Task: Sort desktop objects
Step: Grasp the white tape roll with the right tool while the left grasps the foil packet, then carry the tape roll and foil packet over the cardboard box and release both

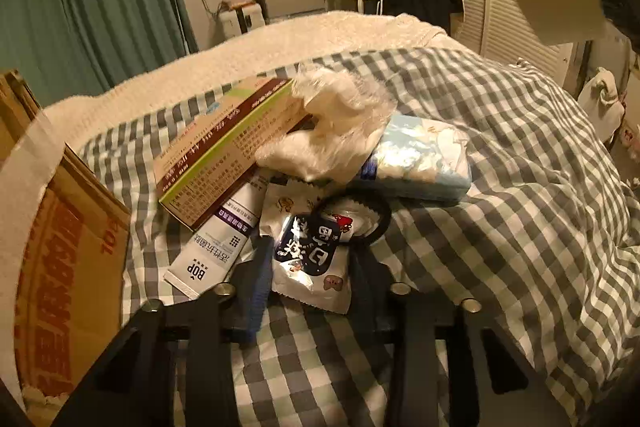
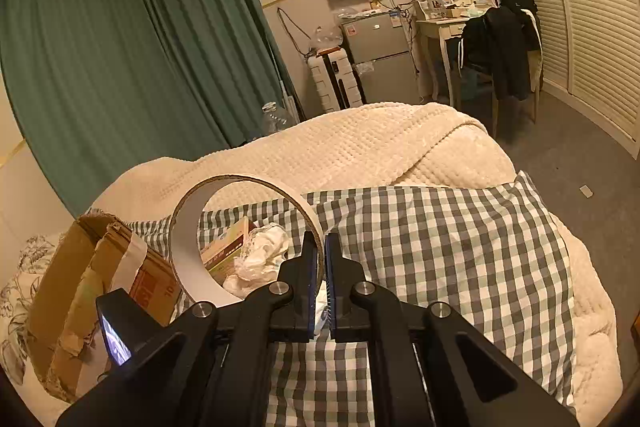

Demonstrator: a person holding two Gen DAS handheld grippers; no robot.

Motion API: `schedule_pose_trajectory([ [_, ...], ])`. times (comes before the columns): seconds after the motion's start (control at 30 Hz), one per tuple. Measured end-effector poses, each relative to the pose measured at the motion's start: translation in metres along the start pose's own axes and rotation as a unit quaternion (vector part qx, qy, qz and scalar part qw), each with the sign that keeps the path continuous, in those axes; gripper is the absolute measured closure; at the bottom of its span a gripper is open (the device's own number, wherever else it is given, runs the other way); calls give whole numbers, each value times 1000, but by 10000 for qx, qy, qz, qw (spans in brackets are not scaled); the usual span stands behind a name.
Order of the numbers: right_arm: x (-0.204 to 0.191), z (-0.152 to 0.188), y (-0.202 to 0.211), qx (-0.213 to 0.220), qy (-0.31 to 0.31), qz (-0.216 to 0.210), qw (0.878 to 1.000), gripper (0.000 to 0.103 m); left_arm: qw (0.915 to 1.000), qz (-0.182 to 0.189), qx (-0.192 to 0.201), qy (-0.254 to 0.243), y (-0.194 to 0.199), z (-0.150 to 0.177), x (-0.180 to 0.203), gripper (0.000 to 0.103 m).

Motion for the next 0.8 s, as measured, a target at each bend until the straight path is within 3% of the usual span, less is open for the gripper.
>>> schedule_pose_trajectory([
  [0.53,-36,-9,57,542,288,-166,9980,99,9965,104,812,181,106,-17,-8,95],
  [0.63,-40,-13,71,632,338,-144,9973,99,9978,-298,598,-24,119,-20,-6,94],
  [0.73,-43,-17,86,749,350,-180,9964,99,9981,-20,552,270,132,-18,-15,95],
  [0.8,-47,-19,95,806,390,-204,9958,99,9975,-94,650,267,143,-18,-17,94],
])
Point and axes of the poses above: each gripper's, at about its wrist camera, not at the fingertips, and y roughly against the way its jaws point, x to its right, z to its underside, the point moved 1 cm from there along -y, roughly the way its jaws point, and after that the axes turned 6 degrees about -z, right-handed, at the moved point
